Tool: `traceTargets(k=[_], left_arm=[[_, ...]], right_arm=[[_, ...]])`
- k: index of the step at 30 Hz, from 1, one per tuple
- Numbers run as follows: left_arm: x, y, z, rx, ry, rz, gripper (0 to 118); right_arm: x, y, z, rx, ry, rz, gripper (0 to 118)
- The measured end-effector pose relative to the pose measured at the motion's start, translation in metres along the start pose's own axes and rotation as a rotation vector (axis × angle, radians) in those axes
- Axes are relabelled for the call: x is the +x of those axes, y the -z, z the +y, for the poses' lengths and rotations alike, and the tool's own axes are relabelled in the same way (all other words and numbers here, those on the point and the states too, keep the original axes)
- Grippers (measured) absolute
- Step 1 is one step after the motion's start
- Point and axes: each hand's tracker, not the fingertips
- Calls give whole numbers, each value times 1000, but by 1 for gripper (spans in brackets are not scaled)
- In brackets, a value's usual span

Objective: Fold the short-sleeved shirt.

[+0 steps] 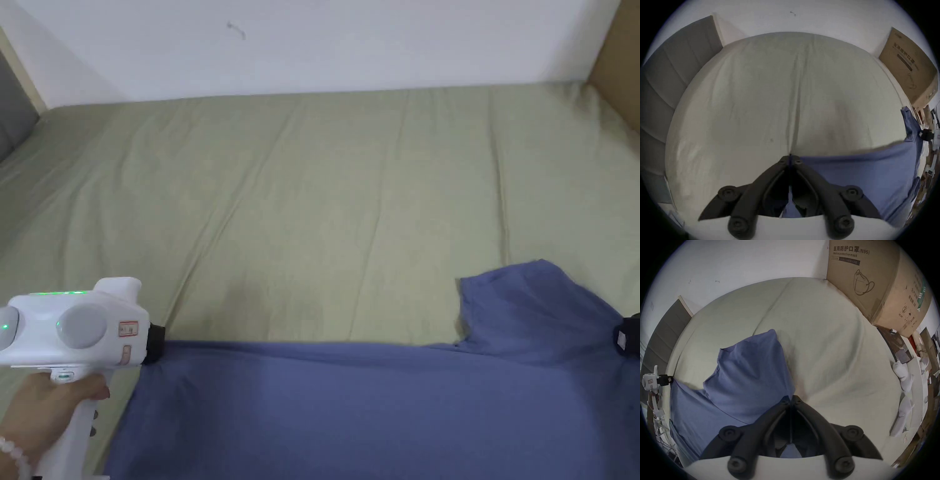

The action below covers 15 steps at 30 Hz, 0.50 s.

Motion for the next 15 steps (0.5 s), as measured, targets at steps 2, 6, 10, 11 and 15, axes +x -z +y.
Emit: traceTargets(k=[2, 6, 10, 11, 15], left_arm=[[1, -12, 2, 26, -28, 7, 0], [-3, -49, 1, 69, -76, -97, 0], [0, -104, -17, 157, -19, -53, 0], [0, -117, -25, 166, -3, -48, 0], [-10, -163, -68, 195, 4, -60, 0]], right_arm=[[-1, -12, 1, 15, 13, 11, 0], [-8, -49, 2, 79, 7, 66, 0], [-4, -94, -12, 145, -6, 70, 0], [-3, -107, -18, 171, -14, 67, 0], [10, -154, -60, 191, -31, 63, 0]])
